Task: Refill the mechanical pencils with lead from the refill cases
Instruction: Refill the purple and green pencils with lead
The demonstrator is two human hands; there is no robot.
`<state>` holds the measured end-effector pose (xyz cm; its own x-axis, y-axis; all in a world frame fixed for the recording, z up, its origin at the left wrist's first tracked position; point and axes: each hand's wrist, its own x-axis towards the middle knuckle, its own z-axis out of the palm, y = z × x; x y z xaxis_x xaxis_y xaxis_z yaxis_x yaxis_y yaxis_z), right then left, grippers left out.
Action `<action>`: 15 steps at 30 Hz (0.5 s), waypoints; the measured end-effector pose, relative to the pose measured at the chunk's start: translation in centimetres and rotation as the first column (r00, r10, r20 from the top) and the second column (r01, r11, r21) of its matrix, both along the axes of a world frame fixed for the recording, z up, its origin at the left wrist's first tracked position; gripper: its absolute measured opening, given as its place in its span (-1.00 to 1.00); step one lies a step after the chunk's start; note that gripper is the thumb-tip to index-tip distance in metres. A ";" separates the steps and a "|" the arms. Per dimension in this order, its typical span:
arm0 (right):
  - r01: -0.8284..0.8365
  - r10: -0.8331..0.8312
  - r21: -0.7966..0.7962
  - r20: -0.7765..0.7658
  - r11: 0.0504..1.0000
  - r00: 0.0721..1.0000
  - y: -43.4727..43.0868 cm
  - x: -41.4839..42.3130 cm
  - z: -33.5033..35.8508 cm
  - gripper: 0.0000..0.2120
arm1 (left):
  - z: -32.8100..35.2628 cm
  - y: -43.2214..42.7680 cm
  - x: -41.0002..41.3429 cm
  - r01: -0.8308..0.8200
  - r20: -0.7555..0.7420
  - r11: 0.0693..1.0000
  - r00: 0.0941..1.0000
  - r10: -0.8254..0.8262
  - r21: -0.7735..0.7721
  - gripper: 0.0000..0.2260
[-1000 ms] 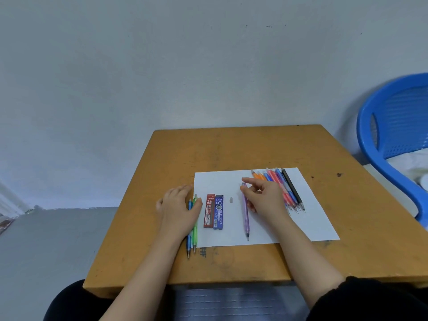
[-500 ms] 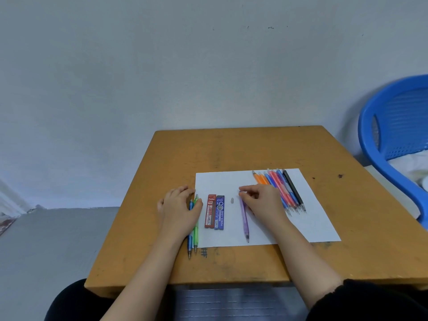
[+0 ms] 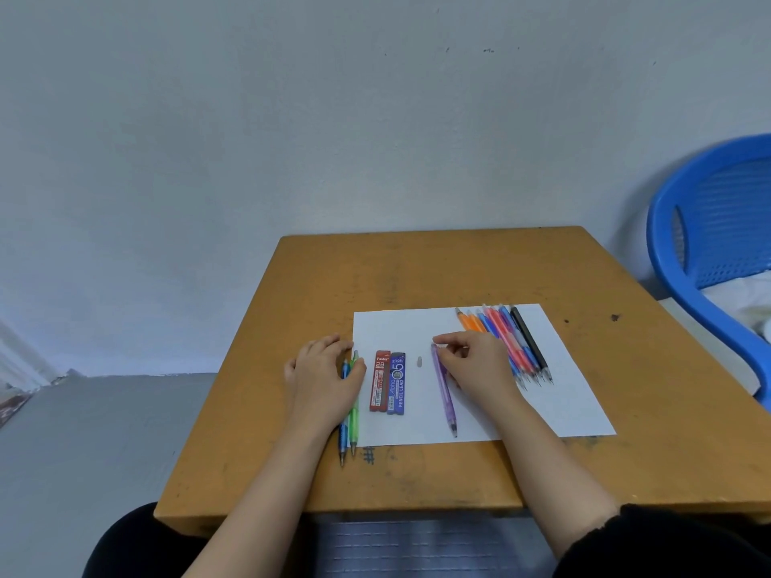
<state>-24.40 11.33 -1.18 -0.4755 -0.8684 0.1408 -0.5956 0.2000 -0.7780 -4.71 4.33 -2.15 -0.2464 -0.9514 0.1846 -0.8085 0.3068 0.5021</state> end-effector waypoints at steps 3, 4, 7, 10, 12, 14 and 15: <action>0.014 -0.013 -0.020 0.068 1.000 0.998 0.1 0.1 0.0 -0.79 | 0.0 0.0 0.0 0.001 0.005 1.000 1.000 -0.001 0.002 -0.65; 0.018 -0.016 -0.028 0.095 0.999 0.995 0.1 0.1 0.1 -0.79 | 0.0 0.0 0.0 0.001 0.007 1.000 1.000 -0.001 0.003 -0.65; 0.031 -0.021 -0.066 0.149 0.997 0.989 0.1 0.1 0.3 -0.80 | 0.0 0.0 0.0 0.000 0.002 1.000 1.000 0.000 0.005 -0.65; 0.052 -0.031 -0.117 0.176 0.992 0.984 0.2 0.1 0.5 -0.81 | 0.0 0.0 0.1 0.003 -0.007 1.000 1.000 -0.003 0.008 -0.66; 0.065 -0.033 -0.156 0.200 0.986 0.979 0.2 0.1 0.5 -0.82 | 0.0 0.0 0.1 0.007 -0.013 1.000 1.000 -0.007 0.012 -0.66; 0.071 -0.029 -0.196 0.209 0.978 0.978 0.2 0.3 0.5 -0.82 | 0.0 0.0 0.1 0.006 -0.013 1.000 1.000 -0.006 0.014 -0.67; 0.068 -0.024 -0.213 0.203 0.975 0.979 0.3 0.4 0.6 -0.82 | 0.0 0.0 0.1 0.005 -0.013 1.000 1.000 -0.005 0.015 -0.67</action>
